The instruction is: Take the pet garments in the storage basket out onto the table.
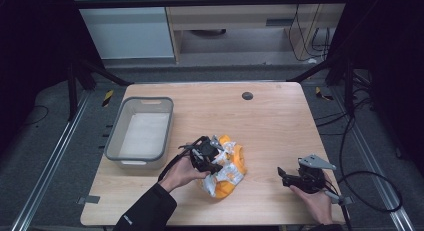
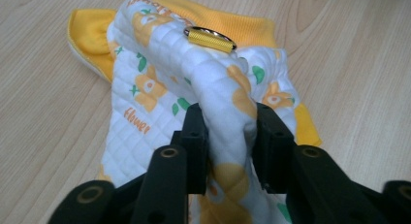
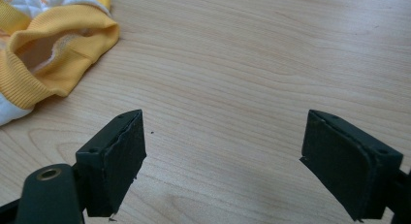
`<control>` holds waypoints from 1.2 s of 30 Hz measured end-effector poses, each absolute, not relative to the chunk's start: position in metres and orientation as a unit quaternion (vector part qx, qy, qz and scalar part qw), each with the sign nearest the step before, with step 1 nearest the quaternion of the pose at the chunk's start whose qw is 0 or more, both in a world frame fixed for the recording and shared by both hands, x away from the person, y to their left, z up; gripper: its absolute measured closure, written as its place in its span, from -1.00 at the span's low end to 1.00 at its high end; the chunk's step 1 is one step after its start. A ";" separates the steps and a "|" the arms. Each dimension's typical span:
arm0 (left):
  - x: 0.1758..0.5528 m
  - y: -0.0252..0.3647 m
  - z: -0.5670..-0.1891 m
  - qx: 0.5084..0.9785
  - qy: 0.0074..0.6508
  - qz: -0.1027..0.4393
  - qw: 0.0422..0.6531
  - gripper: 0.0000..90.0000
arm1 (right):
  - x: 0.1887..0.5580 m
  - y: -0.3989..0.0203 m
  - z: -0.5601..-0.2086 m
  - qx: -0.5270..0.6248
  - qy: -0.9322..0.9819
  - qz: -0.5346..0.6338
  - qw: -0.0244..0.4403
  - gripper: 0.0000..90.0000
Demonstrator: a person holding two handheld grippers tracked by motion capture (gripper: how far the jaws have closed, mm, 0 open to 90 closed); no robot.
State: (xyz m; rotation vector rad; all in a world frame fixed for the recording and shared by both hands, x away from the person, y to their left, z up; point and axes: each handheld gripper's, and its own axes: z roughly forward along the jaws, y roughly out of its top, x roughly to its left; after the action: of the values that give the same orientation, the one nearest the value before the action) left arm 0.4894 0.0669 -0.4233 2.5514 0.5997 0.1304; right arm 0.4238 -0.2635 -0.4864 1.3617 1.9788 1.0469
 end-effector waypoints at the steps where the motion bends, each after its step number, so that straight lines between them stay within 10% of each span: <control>1: 0.489 0.067 -0.424 0.941 0.217 0.049 0.254 0.44 | 0.424 -0.264 -0.487 0.501 0.730 0.385 0.261 -0.66; 18: 0.479 0.095 -0.419 0.923 0.218 0.079 0.308 -0.55 | 0.424 -0.264 -0.488 0.501 0.729 0.384 0.263 -0.69; 36: 0.438 0.186 -0.433 0.842 0.306 0.143 0.420 -0.50 | 0.423 -0.264 -0.490 0.504 0.725 0.389 0.263 -0.73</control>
State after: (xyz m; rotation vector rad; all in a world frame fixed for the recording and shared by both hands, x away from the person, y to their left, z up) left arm 0.4377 0.1862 -0.4326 2.1117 0.7680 0.3589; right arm 0.4226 -0.2641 -0.4895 1.3616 1.9602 1.0521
